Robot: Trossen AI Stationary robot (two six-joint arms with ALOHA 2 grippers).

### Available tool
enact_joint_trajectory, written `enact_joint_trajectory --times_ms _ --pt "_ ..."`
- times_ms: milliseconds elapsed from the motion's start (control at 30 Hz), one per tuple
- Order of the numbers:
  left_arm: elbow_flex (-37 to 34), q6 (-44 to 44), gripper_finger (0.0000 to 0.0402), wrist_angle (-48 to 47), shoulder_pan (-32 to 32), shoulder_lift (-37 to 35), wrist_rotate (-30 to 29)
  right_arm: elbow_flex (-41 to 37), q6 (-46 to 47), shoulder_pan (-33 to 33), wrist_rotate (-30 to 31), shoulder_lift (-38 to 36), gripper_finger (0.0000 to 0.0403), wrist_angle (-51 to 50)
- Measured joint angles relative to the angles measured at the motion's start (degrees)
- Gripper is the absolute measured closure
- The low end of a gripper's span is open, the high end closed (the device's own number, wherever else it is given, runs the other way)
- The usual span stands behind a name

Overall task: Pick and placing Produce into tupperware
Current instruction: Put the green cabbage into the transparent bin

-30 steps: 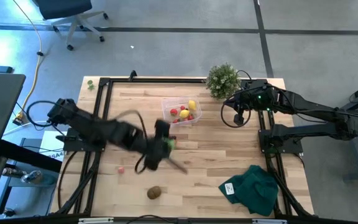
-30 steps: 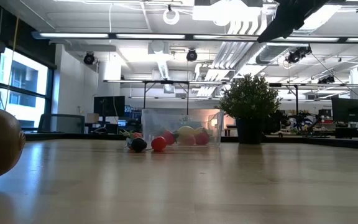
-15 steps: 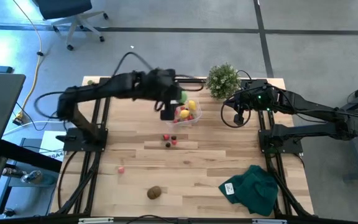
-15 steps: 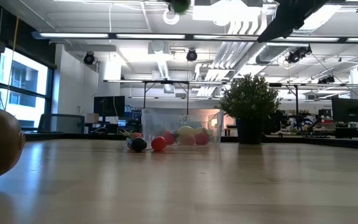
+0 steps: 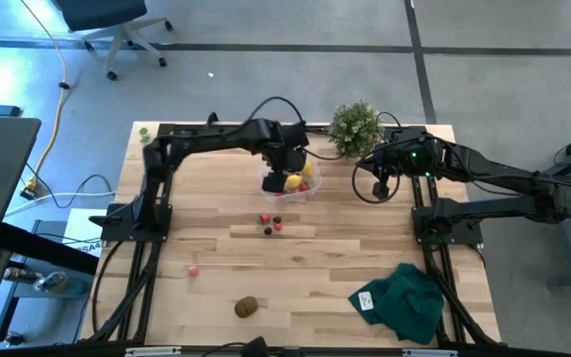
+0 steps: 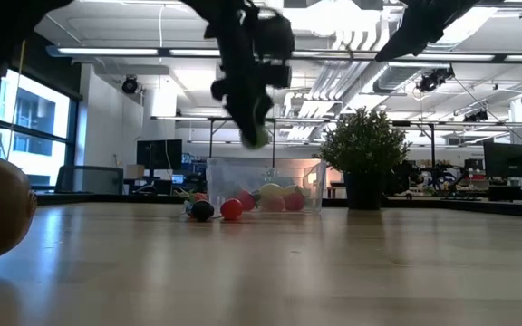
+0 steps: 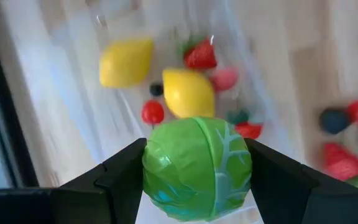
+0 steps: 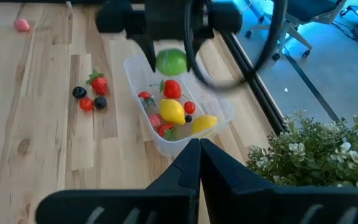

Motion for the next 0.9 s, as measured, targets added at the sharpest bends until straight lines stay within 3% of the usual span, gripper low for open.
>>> enact_joint_trajectory --times_ms 433,900 --pt "0.02 0.96 0.0167 -1.12 0.20 6.96 -0.51 0.00 -0.02 0.00 0.00 0.00 0.0402 0.00" --pt "-0.07 0.72 0.0160 1.99 0.20 7.94 1.12 0.00 -0.02 0.00 0.00 -0.02 0.0402 0.06"
